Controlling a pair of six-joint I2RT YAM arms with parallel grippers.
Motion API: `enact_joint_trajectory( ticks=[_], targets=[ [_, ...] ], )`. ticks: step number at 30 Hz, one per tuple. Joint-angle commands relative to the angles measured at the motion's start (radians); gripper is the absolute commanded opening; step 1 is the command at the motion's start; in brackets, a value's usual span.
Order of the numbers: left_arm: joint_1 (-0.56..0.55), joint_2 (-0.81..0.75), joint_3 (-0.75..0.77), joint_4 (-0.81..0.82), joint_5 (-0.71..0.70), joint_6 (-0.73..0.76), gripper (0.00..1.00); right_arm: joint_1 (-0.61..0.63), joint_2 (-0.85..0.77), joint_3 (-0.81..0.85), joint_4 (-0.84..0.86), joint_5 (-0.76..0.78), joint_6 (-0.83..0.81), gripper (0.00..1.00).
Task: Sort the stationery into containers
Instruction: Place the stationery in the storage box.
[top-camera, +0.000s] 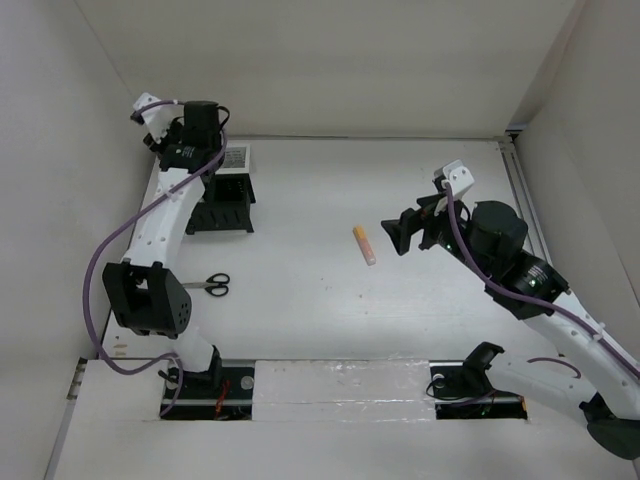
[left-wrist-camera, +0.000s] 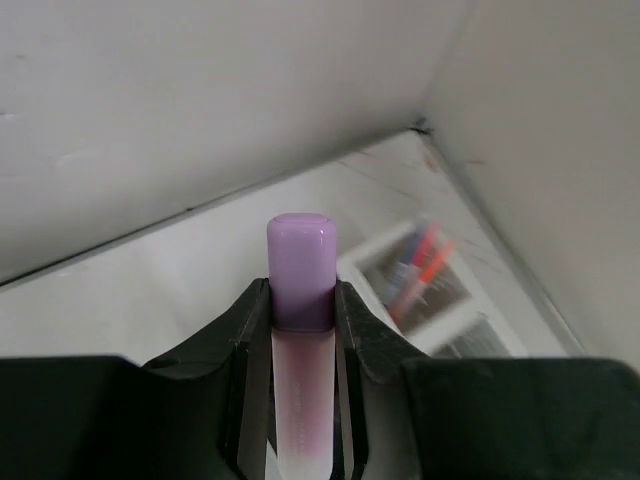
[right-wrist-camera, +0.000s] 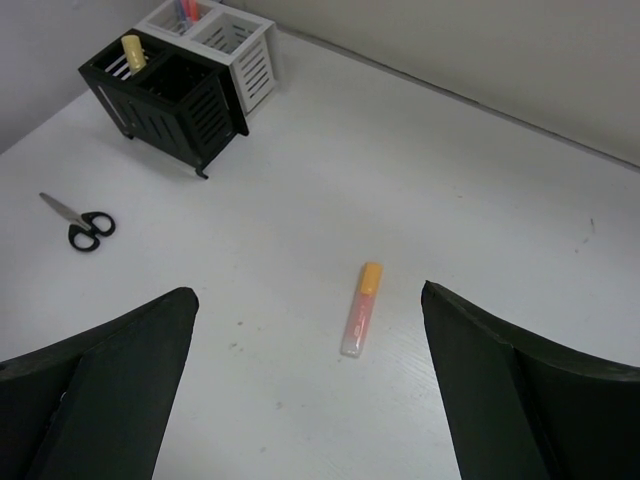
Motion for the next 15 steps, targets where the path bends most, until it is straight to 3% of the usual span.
enact_joint_trajectory(
  ticks=[1,2,5,12,15],
  targets=[
    [0.062,-0.003,-0.096,0.090,-0.115,0.015,0.00,-0.005,-0.008,-0.015,0.102,-0.050,0.009,1.00],
    [0.082,-0.003,-0.134,0.235,-0.104,0.058,0.00,-0.005,-0.008,-0.015,0.102,-0.050,0.009,1.00],
    [0.082,-0.017,-0.257,0.416,-0.128,0.159,0.00,-0.005,-0.008,-0.015,0.102,-0.050,0.009,1.00],
    [0.101,0.011,-0.350,0.609,-0.128,0.233,0.00,-0.005,-0.008,-0.024,0.102,-0.041,0.009,1.00],
    [0.101,0.051,-0.340,0.610,-0.128,0.232,0.00,-0.005,0.001,-0.024,0.102,-0.050,0.009,1.00]
  ],
)
